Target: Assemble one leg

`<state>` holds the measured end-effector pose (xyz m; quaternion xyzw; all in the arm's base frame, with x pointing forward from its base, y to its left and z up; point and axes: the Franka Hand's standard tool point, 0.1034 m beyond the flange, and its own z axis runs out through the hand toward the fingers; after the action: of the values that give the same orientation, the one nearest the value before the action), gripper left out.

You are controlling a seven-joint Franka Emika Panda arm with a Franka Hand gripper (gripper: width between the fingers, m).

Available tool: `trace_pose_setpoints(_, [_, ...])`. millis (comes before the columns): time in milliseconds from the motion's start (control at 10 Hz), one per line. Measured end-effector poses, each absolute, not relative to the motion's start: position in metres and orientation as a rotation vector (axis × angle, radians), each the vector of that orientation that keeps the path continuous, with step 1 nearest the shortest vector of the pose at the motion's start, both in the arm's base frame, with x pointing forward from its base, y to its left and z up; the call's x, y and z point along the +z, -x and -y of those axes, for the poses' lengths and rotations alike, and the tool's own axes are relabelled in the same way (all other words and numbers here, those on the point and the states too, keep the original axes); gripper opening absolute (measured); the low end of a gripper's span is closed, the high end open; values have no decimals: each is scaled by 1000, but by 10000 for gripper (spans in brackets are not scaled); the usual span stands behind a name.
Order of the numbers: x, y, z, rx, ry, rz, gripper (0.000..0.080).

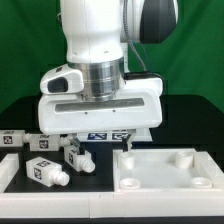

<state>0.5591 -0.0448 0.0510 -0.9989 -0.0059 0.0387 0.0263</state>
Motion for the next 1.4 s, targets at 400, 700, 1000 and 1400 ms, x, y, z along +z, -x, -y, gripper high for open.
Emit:
trace_pose_setpoints(400, [29,-505,83,66,3098,307,649])
trace_pose_setpoints(700, [16,-502,82,79,3086,399,649])
trace_pose_setpoints(1000, [15,-502,82,80,3085,403,472])
trace_pose_setpoints(1400, [15,-502,82,80,3085,404,284])
